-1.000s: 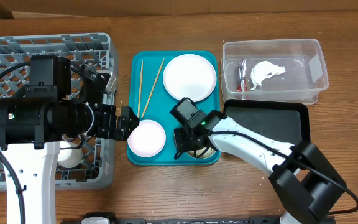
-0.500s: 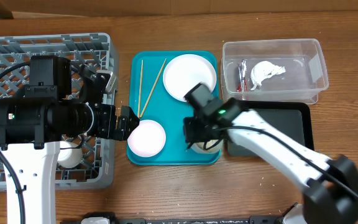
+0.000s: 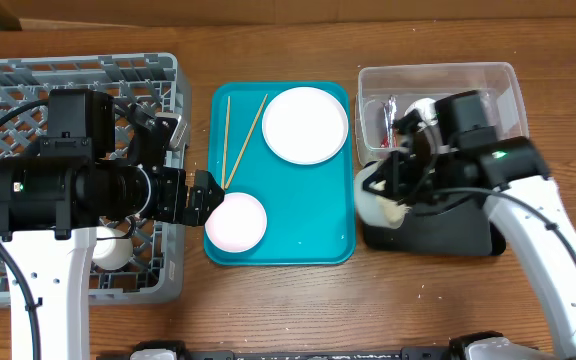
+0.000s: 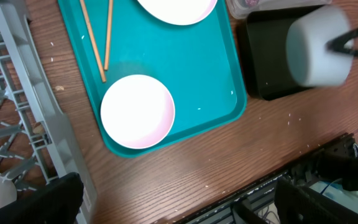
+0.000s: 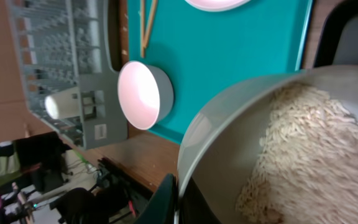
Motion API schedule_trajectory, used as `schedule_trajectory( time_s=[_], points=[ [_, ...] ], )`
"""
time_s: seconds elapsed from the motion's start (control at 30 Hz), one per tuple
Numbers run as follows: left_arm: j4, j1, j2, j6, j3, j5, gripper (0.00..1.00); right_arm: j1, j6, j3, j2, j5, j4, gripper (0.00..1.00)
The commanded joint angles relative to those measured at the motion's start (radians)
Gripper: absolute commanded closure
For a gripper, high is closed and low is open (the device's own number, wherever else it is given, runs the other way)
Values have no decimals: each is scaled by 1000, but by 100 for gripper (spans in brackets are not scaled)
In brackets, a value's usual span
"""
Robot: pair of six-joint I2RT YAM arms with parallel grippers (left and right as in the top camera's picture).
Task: Sort waste into correct bins and load items into the dishwasher
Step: 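Tip the rice cup over the black tray to pour out the rice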
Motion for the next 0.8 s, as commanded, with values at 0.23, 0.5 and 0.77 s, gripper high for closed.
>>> schedule_trajectory(
  time_s=[0.23, 0.5, 0.77],
  points=[
    [2, -5, 0, 18, 18, 0, 0, -380, -419, -74, 133, -495, -119, 96],
    [2, -5, 0, 18, 18, 0, 0, -443, -703, -150, 242, -570, -177, 96],
    [2, -5, 0, 18, 18, 0, 0, -500, -738, -186, 256, -680, -200, 96]
  ],
)
